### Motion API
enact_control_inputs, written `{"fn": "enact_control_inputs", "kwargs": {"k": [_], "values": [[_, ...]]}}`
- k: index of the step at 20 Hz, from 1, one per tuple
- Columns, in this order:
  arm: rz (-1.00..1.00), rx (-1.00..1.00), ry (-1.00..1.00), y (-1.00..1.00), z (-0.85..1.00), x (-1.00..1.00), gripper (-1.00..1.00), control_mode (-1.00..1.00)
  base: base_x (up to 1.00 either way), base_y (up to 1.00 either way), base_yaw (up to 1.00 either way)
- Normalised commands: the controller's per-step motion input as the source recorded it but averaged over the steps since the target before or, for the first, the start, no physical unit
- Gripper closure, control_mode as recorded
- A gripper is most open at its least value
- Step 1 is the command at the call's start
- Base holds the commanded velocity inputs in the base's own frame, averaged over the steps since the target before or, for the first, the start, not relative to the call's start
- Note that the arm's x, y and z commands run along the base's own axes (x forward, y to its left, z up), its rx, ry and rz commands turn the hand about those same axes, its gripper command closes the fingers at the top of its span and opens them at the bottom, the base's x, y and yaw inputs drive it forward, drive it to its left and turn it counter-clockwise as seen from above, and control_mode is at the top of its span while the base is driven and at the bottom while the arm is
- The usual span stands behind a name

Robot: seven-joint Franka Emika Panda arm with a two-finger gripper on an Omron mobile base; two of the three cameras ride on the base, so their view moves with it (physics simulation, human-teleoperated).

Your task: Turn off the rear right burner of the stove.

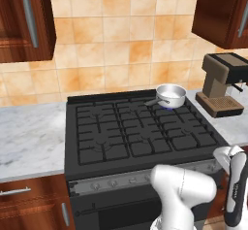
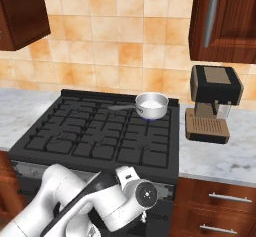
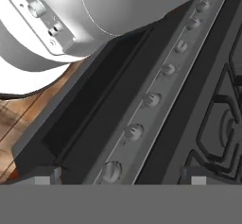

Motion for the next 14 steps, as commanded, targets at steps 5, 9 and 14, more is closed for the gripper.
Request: {"fn": "enact_control_inputs", "kwargs": {"k": [5,9,14], "values": [[0.0,0.0,-0.15,-0.01,-0.35,-0.1,-1.0,-1.0,0.0,0.0,0.0],[0.0,0.0,-0.09,0.0,-0.35,-0.01,-1.0,-1.0,0.0,0.0,0.0],[0.0,0.0,-0.09,0.0,-0.22,-0.02,-1.0,-1.0,0.0,0.0,0.0]]}}
